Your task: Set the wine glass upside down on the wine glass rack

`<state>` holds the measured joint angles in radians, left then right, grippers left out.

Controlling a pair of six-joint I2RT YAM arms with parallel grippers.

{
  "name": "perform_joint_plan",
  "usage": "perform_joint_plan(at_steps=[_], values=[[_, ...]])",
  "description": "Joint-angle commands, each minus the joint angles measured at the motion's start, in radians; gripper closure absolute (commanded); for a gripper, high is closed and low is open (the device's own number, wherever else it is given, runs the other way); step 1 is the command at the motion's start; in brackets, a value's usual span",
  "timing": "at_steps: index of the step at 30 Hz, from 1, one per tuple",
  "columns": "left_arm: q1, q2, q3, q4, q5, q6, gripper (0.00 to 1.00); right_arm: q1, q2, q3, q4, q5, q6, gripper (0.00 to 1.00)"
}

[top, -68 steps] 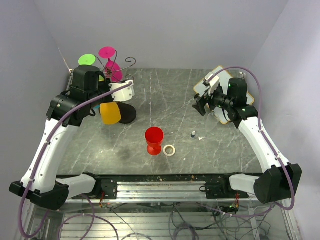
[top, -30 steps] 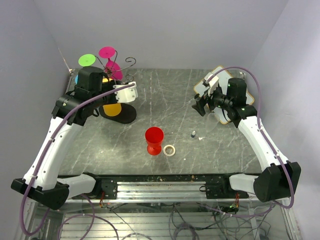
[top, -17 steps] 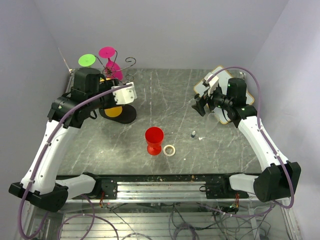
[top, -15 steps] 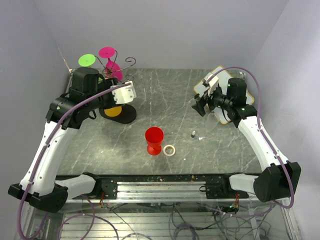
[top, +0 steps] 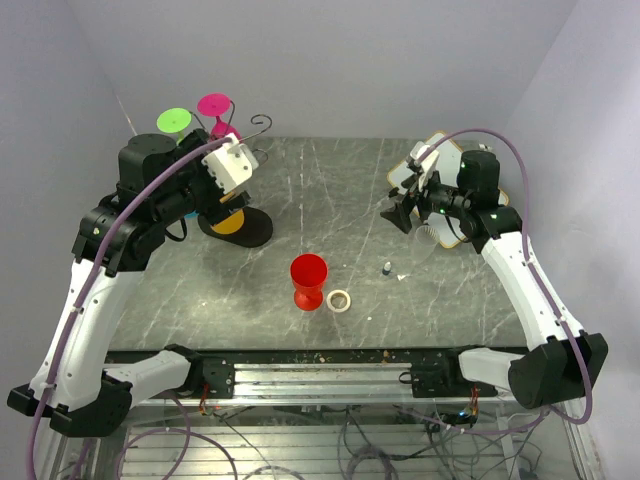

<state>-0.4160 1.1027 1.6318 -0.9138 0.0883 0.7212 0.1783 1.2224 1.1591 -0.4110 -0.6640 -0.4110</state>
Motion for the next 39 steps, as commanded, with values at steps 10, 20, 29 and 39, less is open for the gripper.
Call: perform_joint_plan(at_steps=[10, 20, 29, 39], values=[[0.1, -0.015, 0.026, 0.325, -0.186, -0.343, 0.0, 0.458, 0.124, 0.142, -0.125, 0.145, -0.046, 0.09], [0.121, -0.038, 0.007, 0.332, -0.209, -0.32, 0.0, 0.658, 0.358, 0.294, -0.235, 0.407, 0.002, 0.21], [0.12, -0.036, 0.019, 0.32, -0.21, -0.312, 0.0, 0.682, 0.421, 0.317, -0.292, 0.494, 0.012, 0.31], [0.12, -0.027, 0.01, 0.328, -0.231, -0.303, 0.0, 0.681, 0.463, 0.333, -0.338, 0.434, 0.034, 0.6]])
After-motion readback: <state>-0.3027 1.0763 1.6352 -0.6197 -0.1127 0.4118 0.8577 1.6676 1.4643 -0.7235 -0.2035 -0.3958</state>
